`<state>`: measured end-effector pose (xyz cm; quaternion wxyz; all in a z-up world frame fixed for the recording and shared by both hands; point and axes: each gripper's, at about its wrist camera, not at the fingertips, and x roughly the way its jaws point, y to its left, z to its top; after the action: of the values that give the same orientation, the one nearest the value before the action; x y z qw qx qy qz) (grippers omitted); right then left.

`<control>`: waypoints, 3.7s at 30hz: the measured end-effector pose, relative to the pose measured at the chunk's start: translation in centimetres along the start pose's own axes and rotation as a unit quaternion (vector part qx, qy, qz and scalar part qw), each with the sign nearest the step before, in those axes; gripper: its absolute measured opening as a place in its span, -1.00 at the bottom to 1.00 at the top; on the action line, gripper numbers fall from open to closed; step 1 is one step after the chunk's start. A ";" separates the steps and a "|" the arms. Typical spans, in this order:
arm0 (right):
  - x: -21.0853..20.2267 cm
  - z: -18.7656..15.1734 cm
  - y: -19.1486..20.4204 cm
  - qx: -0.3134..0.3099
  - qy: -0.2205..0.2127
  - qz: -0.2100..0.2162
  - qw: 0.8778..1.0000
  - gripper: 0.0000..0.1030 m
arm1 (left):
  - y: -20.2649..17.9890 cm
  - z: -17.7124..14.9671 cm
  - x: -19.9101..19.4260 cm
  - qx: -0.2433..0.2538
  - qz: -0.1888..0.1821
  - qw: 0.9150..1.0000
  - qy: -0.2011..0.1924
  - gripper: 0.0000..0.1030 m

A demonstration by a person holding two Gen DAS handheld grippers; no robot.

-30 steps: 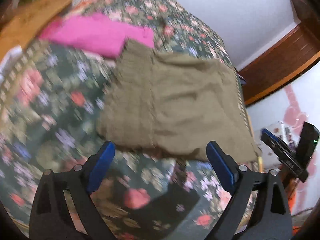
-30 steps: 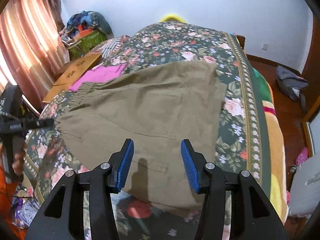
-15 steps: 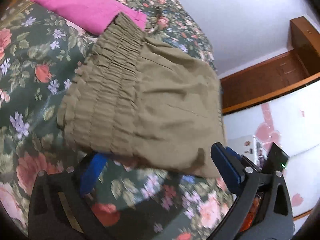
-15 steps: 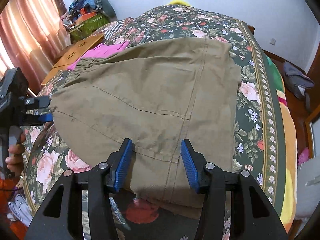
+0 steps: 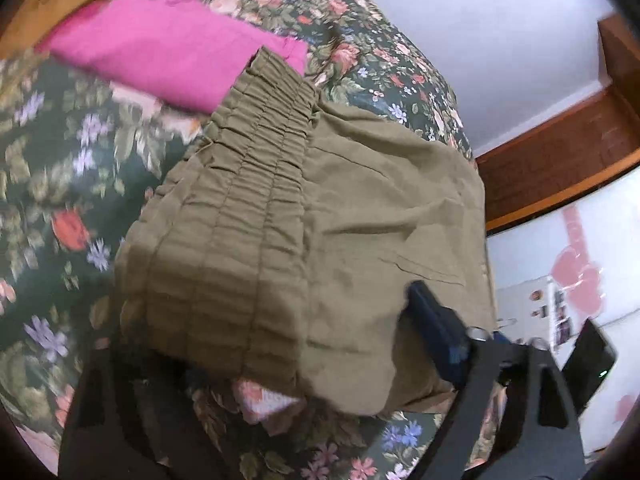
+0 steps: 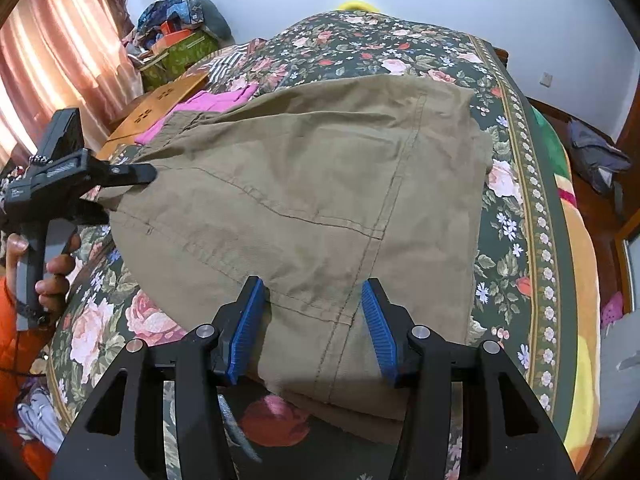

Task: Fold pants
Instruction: 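Grasp the waistband edge with the left tool and lift it, then fold the held waistband with the left tool over toward the leg hems, then release the folded waistband with the left tool and move it to the pants' edge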

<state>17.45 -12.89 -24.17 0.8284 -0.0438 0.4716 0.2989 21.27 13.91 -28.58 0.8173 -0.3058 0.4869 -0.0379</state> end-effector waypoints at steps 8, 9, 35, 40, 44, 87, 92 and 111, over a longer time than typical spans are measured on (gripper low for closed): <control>-0.3 -0.3 -0.7 0.010 0.003 0.002 1.000 -0.11 | -2.0 0.0 -1.3 0.053 0.026 0.997 -0.045 -0.18; -0.4 -0.4 -0.7 0.011 0.002 0.002 1.000 -0.11 | -2.2 0.0 -1.6 0.057 0.025 0.997 -0.051 -0.29; -1.7 3.1 5.2 -0.001 -0.026 0.065 0.998 -0.09 | -8.0 -5.6 -12.1 0.203 0.130 0.954 -0.176 -0.54; 0.4 1.9 7.2 -0.010 0.004 0.093 0.996 -0.09 | -9.6 -6.6 -13.7 0.234 0.124 0.945 -0.190 -0.58; 0.9 1.5 7.9 -0.026 0.013 0.095 0.995 -0.08 | -11.1 -7.3 -13.7 0.264 0.128 0.936 -0.195 -0.60; -5.4 -5.0 -0.4 0.077 -0.031 0.046 0.995 -0.03 | -20.8 -13.4 -1.3 0.434 0.067 0.898 -0.013 -0.62; -4.7 -5.7 -1.5 0.103 -0.021 0.050 0.993 -0.03 | -20.9 -14.1 -1.2 0.430 0.070 0.900 0.001 -0.49; -6.9 -5.7 -0.6 0.093 -0.037 0.023 0.995 0.07 | -18.9 -7.7 -7.7 0.344 0.064 0.933 -0.078 0.56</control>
<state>10.81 -18.53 -21.86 0.8385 0.0554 0.4674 0.2747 15.39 -2.26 -15.12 0.9086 0.0239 0.3971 -0.1271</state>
